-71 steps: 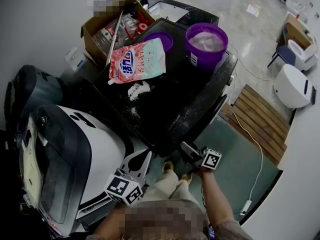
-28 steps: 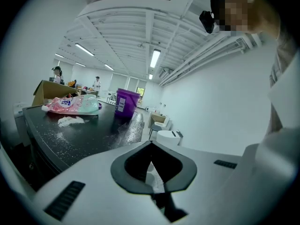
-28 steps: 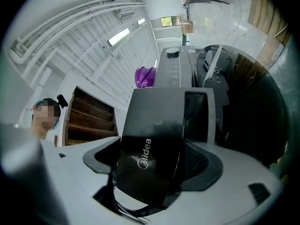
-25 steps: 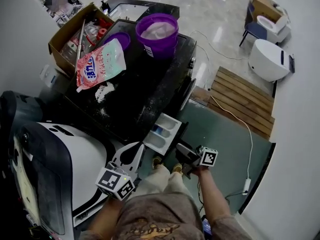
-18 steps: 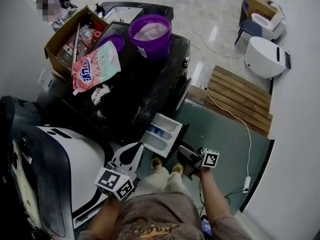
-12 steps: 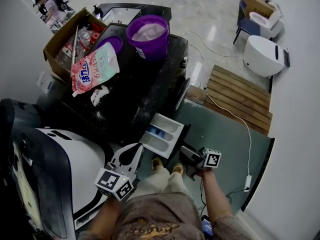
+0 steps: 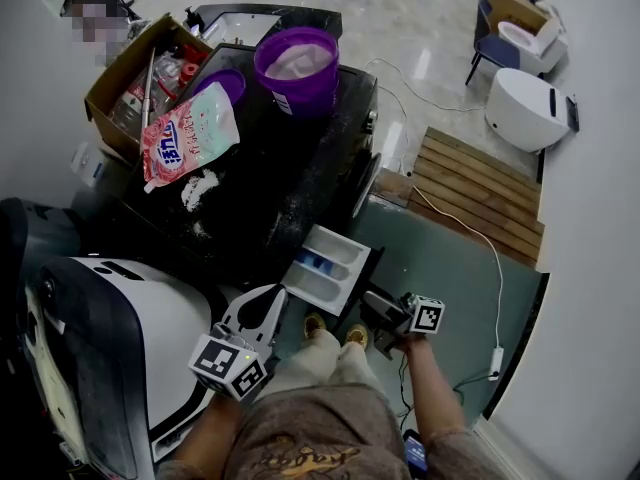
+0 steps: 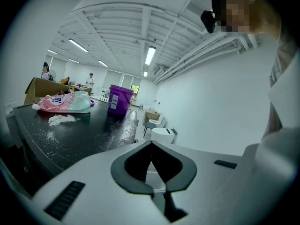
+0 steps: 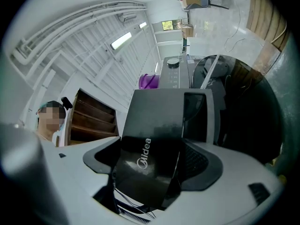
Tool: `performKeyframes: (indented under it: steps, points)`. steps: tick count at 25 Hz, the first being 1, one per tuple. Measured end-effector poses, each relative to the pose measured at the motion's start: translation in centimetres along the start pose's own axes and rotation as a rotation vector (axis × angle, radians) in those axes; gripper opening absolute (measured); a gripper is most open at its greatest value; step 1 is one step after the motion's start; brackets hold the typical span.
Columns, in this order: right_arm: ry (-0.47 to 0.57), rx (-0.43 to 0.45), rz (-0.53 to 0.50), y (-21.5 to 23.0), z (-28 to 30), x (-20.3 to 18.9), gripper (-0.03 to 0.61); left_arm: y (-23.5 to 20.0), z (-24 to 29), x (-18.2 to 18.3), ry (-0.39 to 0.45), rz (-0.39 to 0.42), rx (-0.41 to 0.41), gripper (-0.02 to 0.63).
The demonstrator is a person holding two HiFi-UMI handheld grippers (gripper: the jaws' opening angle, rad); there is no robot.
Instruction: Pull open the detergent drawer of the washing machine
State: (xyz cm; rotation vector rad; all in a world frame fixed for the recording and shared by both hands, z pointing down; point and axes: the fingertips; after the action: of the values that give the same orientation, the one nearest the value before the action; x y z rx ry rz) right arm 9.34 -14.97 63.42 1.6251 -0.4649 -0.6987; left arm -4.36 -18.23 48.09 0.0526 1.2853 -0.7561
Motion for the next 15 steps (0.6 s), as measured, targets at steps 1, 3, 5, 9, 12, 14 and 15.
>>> performKeyframes:
  steps: [1, 3, 5, 9, 12, 14, 15]
  points:
    - [-0.004, -0.012, -0.011, 0.1, 0.1, 0.0, 0.394, 0.0, 0.1, 0.0, 0.0, 0.0, -0.004, 0.021]
    - [-0.013, -0.042, -0.038, 0.1, 0.1, -0.1, 0.414, 0.1, 0.4, -0.1, 0.0, -0.002, -0.016, 0.021]
    - [-0.019, -0.069, -0.062, -0.1, -0.1, 0.0, 0.42, 0.3, 0.7, -0.1, 0.0, -0.004, -0.031, 0.021]
    - [0.002, -0.134, -0.093, -0.1, -1.5, 0.9, 0.411, 0.4, 1.2, 0.2, 0.004, 0.0, -0.06, 0.021]
    - [0.048, -0.175, -0.136, -1.5, -3.0, 2.9, 0.407, 0.8, 2.0, 0.3, 0.001, -0.004, -0.095, 0.021]
    - [0.072, -0.187, -0.172, -3.1, -3.7, 4.0, 0.407, 1.1, 2.4, 0.4, 0.0, -0.014, -0.119, 0.021]
    - [0.08, -0.193, -0.187, -3.9, -3.9, 4.4, 0.407, 1.3, 2.6, 0.6, 0.001, -0.016, -0.131, 0.021]
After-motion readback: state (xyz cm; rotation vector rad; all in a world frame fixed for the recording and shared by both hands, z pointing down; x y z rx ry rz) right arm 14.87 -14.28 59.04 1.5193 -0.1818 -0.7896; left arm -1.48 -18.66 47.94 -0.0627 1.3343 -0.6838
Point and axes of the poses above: the fingertips, and each gripper's own axes: z forward along the fingers, y to its right, x out of its top, and after that the axes turned 13 degrees about -x, right-handed
